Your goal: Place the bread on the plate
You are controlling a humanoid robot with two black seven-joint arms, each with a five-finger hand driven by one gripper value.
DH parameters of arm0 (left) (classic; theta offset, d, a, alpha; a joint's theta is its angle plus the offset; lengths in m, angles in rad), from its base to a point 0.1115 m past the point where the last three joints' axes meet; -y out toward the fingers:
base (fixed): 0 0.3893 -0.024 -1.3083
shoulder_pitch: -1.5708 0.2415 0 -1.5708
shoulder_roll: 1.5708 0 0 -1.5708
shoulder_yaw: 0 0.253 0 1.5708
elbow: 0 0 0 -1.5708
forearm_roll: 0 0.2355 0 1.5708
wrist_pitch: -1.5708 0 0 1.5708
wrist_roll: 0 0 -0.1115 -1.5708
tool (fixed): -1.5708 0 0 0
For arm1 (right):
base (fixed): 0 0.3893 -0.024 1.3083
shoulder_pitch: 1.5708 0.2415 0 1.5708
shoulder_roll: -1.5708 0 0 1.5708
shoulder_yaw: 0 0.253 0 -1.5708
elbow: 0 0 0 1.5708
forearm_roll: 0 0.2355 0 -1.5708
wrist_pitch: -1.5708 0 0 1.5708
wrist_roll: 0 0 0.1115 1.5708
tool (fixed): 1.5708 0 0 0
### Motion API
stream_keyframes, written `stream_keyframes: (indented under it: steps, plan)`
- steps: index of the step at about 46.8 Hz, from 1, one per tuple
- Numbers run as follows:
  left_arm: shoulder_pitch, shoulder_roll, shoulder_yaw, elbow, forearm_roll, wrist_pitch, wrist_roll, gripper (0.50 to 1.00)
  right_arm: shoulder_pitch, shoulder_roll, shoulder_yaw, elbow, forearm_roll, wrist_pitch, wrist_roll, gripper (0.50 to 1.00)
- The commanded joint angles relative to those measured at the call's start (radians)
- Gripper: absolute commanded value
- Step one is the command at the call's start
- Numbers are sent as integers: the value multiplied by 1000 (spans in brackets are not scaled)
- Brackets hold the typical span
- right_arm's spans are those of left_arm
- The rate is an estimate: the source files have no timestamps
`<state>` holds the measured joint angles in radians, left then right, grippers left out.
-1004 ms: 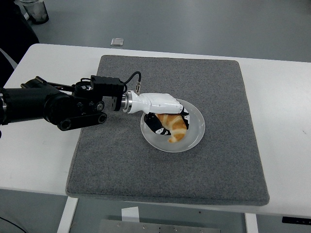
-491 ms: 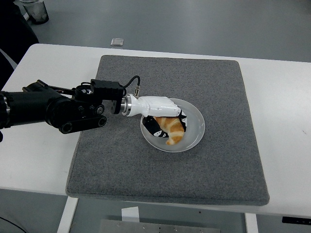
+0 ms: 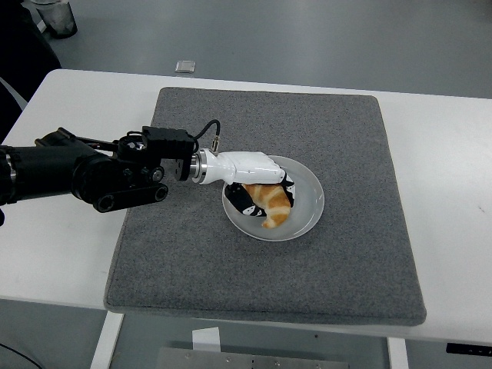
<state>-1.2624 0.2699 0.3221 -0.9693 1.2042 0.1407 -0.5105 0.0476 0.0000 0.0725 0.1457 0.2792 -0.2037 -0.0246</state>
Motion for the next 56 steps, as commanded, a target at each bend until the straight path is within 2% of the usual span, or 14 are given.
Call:
stream_keyframes:
  steps: [1, 8, 9, 11, 12, 15, 18, 24, 27, 56]
  plan:
    - [0, 0, -1, 0, -2, -1, 1, 500, 0, 0, 0, 0, 0, 0, 0, 952]
    - [0, 0, -3, 0, -14, 3, 1, 500, 0, 0, 0, 0, 0, 0, 0, 954]
    - [0, 0, -3, 0, -14, 6, 3, 516, 0, 0, 1, 0, 0, 0, 0, 952]
    - [0, 0, -3, 0, -15, 11, 1, 663, 0, 0, 1, 0, 0, 1, 0, 952]
    - [0, 0, -3, -2, -17, 14, 1, 702, 0, 0, 0, 0, 0, 0, -1, 952]
    - [0, 0, -3, -2, -17, 14, 3, 726, 0, 0, 1, 0, 0, 1, 0, 952]
    - [0, 0, -5, -3, -18, 14, 3, 778, 0, 0, 0, 0, 0, 1, 0, 952]
    - [0, 0, -6, -3, -31, 17, 3, 943, 0, 0, 1, 0, 0, 1, 0, 952]
    - [0, 0, -8, -5, -38, 25, 3, 988, 0, 0, 0, 0, 0, 0, 0, 952]
    - [-22, 12, -28, -19, -106, 28, 0, 992, 0, 0, 0, 0, 0, 0, 0, 952]
